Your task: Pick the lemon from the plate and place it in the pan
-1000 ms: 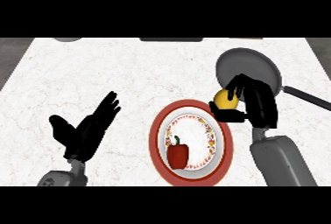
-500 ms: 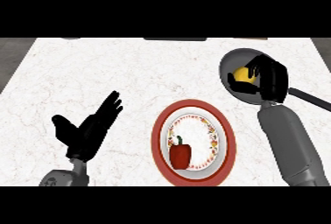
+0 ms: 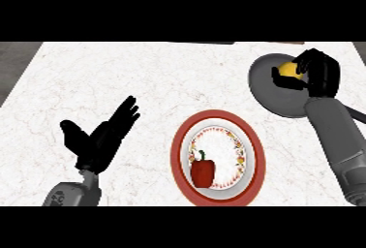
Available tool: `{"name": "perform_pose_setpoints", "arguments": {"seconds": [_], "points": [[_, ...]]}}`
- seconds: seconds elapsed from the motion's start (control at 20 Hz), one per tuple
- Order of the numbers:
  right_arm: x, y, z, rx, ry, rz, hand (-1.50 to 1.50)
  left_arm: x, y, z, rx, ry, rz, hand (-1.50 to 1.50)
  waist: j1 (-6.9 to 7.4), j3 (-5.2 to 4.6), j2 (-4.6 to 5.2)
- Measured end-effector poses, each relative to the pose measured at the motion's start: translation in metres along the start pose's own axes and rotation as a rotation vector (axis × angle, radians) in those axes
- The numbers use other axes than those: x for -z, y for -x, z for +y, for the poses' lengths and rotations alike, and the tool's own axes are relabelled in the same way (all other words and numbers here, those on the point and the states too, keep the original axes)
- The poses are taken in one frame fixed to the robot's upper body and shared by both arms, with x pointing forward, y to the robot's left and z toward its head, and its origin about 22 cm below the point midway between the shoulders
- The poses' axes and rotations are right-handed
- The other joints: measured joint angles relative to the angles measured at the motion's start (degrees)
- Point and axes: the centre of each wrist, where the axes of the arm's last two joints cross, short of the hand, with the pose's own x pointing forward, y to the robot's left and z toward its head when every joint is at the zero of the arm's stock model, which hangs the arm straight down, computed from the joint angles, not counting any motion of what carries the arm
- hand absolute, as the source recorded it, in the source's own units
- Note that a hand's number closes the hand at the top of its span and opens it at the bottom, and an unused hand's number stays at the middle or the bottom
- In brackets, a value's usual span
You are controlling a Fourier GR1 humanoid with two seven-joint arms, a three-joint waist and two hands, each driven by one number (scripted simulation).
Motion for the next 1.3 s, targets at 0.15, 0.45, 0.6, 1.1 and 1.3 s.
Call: {"name": "perform_pose_setpoints", "arguments": {"seconds": [0.15, 0.45, 0.6, 1.1, 1.3], "points": [[-0.002, 0.020, -0.006, -0.082, -0.085, 0.085, -1.50, 0.002, -0.001, -0.004, 0.005, 0.013, -0.007, 0.00, 0.87, -0.05, 0.44], [-0.003, 0.031, -0.009, -0.108, -0.220, 0.166, -1.50, 0.005, -0.003, -0.008, 0.008, 0.034, -0.013, 0.00, 1.84, 0.08, 0.89], [0.000, 0.028, -0.008, -0.010, -0.222, 0.165, -1.50, 0.006, -0.002, -0.009, 0.008, 0.030, -0.015, 0.00, 1.74, 0.17, 0.92], [0.006, 0.049, -0.033, 0.425, -0.157, 0.228, -1.50, 0.004, -0.001, -0.001, 0.007, 0.014, -0.019, 0.00, 0.82, 0.23, 0.74], [-0.003, 0.075, -0.050, 0.526, -0.224, 0.248, -1.50, 0.002, 0.001, 0.000, 0.005, 0.003, -0.013, 0.00, 0.47, 0.19, 0.50]]}}
